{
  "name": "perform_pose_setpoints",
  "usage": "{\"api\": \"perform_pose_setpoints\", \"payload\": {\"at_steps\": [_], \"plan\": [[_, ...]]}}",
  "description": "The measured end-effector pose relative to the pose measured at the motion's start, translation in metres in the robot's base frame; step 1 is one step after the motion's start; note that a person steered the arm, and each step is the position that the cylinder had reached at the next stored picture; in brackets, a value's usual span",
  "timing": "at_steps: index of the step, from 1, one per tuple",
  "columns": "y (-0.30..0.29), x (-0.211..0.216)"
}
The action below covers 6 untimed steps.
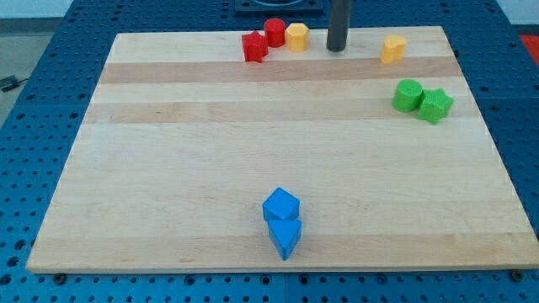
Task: Move the yellow hexagon slightly to the left
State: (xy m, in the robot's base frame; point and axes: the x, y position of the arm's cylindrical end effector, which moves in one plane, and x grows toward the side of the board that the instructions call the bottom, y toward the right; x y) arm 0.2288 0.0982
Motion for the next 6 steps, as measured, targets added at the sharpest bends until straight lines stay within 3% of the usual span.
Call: {"api": "perform_pose_setpoints", "payload": {"at_steps": [1, 6], "plan": [[0.0, -0.019], [-0.047, -0.012]]}}
